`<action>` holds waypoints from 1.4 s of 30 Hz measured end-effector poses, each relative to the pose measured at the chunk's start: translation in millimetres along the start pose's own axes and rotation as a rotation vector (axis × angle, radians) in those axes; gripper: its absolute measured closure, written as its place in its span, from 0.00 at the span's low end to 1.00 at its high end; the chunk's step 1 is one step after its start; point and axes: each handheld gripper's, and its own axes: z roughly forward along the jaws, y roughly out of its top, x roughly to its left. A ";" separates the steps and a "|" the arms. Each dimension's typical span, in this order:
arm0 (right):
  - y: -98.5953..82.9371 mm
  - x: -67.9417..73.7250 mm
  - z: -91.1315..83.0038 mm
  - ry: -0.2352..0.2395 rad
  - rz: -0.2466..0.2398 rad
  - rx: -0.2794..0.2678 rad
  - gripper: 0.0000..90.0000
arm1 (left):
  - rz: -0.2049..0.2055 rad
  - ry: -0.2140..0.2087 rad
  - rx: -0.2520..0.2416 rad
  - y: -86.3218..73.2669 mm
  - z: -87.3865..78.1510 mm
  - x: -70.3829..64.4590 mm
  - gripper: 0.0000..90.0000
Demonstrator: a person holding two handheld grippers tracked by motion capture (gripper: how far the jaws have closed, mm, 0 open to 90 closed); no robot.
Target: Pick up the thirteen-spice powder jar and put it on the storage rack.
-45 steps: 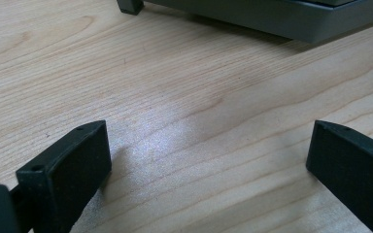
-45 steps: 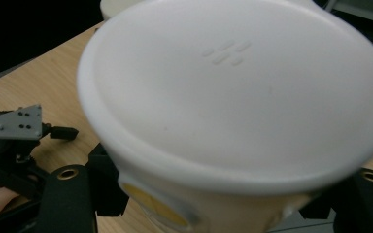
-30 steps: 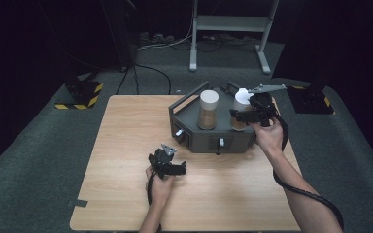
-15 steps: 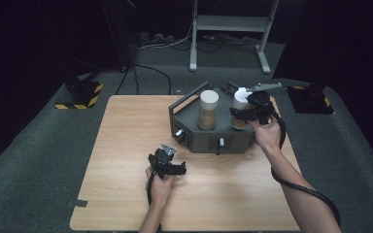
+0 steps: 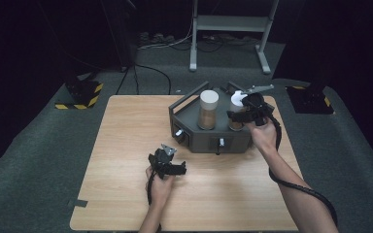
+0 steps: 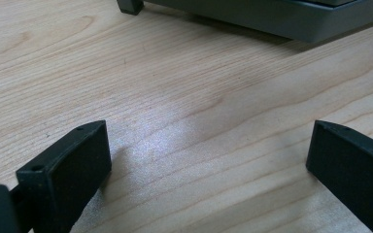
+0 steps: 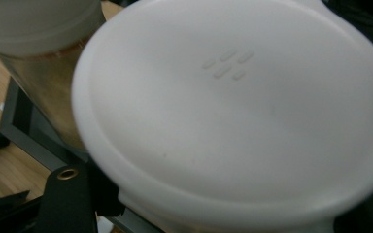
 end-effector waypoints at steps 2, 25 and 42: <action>-6.3 -7.8 0.6 0.024 0.042 -0.027 0.34 | 0.000 0.000 0.000 0.0 -0.1 0.0 0.03; -5.6 -11.0 1.9 0.033 0.036 -0.025 0.34 | -0.002 -0.001 0.000 0.0 0.1 0.2 0.03; -10.0 -8.8 -7.0 0.044 0.013 -0.071 0.14 | -0.002 -0.001 0.000 0.0 0.0 0.3 0.03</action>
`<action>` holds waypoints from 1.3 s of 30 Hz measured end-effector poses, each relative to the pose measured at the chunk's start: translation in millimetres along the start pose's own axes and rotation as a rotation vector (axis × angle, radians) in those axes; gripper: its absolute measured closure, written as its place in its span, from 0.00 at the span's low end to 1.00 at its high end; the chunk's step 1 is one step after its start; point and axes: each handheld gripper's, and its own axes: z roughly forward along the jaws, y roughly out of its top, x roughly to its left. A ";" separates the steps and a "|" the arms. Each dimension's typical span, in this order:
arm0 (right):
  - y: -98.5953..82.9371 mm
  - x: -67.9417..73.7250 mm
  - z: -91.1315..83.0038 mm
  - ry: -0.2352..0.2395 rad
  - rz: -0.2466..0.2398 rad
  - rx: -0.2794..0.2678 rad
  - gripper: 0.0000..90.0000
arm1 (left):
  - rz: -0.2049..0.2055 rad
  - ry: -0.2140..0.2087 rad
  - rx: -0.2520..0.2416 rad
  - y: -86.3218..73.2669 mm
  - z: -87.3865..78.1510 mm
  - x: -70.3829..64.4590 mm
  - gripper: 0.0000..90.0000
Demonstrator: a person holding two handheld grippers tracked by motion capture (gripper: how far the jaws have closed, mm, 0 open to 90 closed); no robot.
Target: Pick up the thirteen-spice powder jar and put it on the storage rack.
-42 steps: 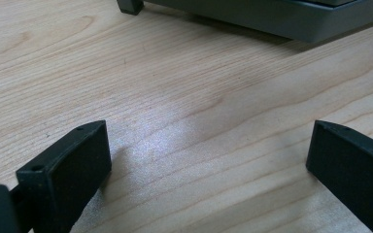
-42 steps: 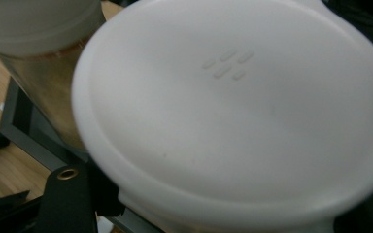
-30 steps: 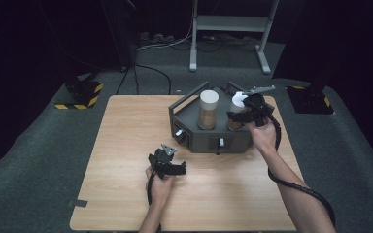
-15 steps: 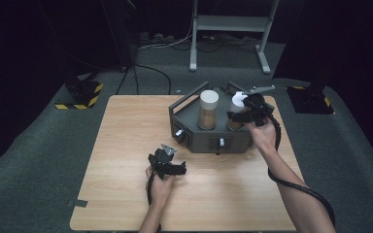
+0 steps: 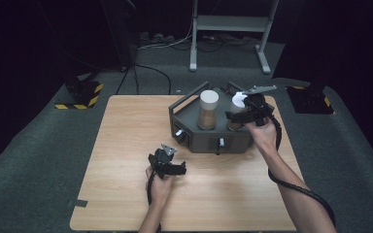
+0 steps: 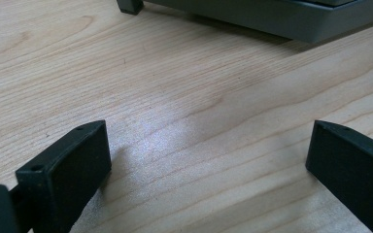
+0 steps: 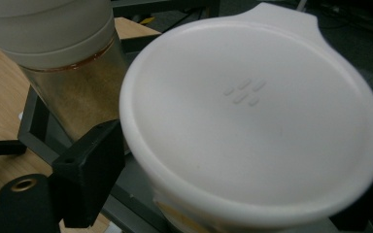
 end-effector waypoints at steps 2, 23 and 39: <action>-2.3 -0.4 -2.3 -0.001 0.002 -0.012 0.12 | 0.000 0.000 0.000 0.0 0.0 0.1 0.03; -53.9 -16.5 -21.1 0.026 0.042 -0.094 0.10 | 0.001 0.001 0.000 0.0 0.0 -0.2 0.03; -88.4 -19.0 -35.5 0.035 0.060 -0.127 0.11 | 0.001 0.001 0.000 0.0 0.0 -0.2 0.03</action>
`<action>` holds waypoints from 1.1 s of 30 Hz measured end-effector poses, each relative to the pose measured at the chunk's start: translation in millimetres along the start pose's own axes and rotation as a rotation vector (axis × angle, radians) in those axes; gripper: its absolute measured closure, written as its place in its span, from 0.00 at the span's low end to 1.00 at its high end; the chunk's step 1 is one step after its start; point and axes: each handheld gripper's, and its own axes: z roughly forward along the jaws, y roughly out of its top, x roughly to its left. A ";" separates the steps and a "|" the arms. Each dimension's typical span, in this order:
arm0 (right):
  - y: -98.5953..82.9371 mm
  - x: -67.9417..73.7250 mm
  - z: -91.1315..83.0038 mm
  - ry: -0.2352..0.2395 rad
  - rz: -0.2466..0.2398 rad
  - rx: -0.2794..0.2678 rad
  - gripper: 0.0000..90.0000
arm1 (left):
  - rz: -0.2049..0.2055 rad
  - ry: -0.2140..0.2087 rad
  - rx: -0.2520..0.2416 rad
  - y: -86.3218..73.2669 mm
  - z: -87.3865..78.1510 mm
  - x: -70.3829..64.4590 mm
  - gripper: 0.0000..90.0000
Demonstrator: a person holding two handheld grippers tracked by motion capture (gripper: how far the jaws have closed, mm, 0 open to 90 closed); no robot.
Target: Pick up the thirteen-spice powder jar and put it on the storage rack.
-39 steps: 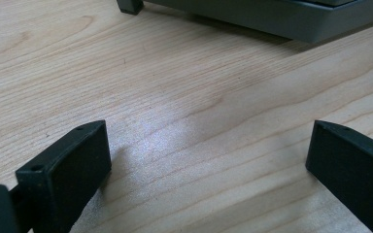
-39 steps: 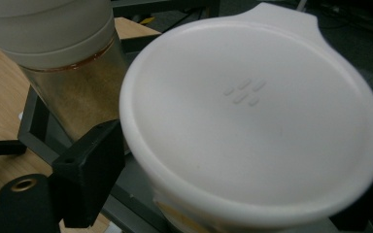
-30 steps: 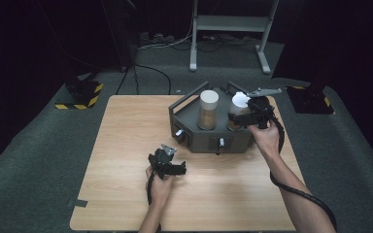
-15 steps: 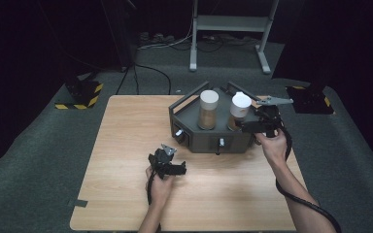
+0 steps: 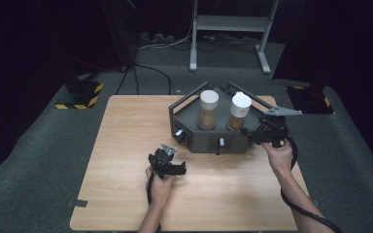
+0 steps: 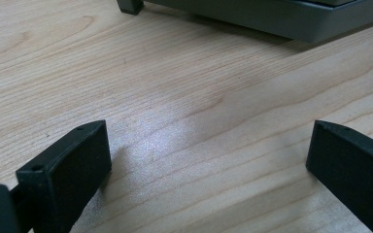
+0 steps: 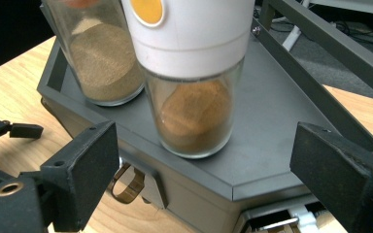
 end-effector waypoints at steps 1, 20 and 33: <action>-1.2 -0.2 -0.8 0.000 0.001 -0.001 0.11 | 0.000 0.000 0.000 0.0 0.0 0.0 0.03; -23.6 -2.8 -9.7 -0.003 0.006 0.005 0.13 | 0.002 0.000 0.001 0.2 -0.1 0.1 0.03; -49.8 -9.5 -15.2 -0.016 0.043 0.011 0.13 | 0.002 0.000 0.001 0.2 -0.1 0.0 0.03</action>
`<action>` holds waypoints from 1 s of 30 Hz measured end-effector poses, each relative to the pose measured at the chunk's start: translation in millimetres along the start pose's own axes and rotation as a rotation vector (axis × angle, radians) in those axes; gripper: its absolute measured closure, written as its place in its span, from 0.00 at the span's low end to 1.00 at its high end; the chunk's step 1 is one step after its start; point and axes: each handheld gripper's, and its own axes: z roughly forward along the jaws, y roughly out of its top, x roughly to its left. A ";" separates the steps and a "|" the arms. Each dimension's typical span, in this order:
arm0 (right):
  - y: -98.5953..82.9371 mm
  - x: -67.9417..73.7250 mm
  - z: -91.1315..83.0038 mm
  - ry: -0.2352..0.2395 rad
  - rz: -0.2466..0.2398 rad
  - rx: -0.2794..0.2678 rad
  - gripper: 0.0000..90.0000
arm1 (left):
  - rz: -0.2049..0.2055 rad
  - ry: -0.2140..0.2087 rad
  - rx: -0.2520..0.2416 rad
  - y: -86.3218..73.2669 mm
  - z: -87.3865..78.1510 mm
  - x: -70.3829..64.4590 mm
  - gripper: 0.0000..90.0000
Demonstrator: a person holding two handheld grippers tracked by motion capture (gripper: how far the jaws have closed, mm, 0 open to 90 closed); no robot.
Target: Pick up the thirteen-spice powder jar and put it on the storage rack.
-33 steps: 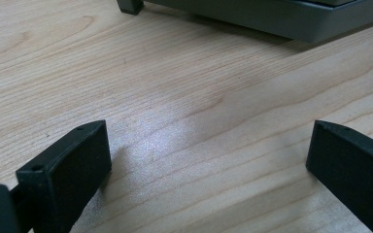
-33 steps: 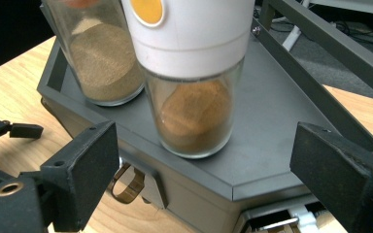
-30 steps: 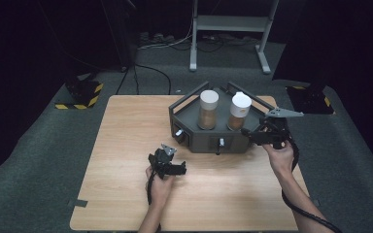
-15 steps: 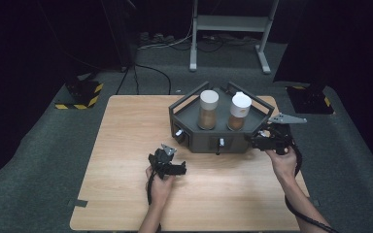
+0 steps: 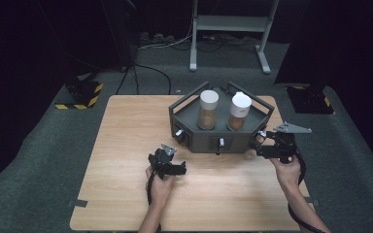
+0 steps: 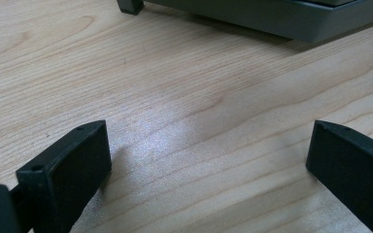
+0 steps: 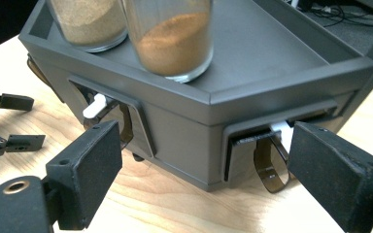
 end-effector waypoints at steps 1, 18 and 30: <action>0.0 0.0 0.0 0.000 0.000 0.000 0.13 | 0.000 0.000 0.000 0.0 0.0 0.0 0.03; -21.2 -6.0 0.5 -0.030 0.028 0.019 0.14 | -0.001 0.000 0.000 0.0 0.0 0.0 0.03; -34.9 -8.7 4.2 -0.043 0.050 0.033 0.14 | 0.000 0.000 0.000 0.0 0.0 0.0 0.03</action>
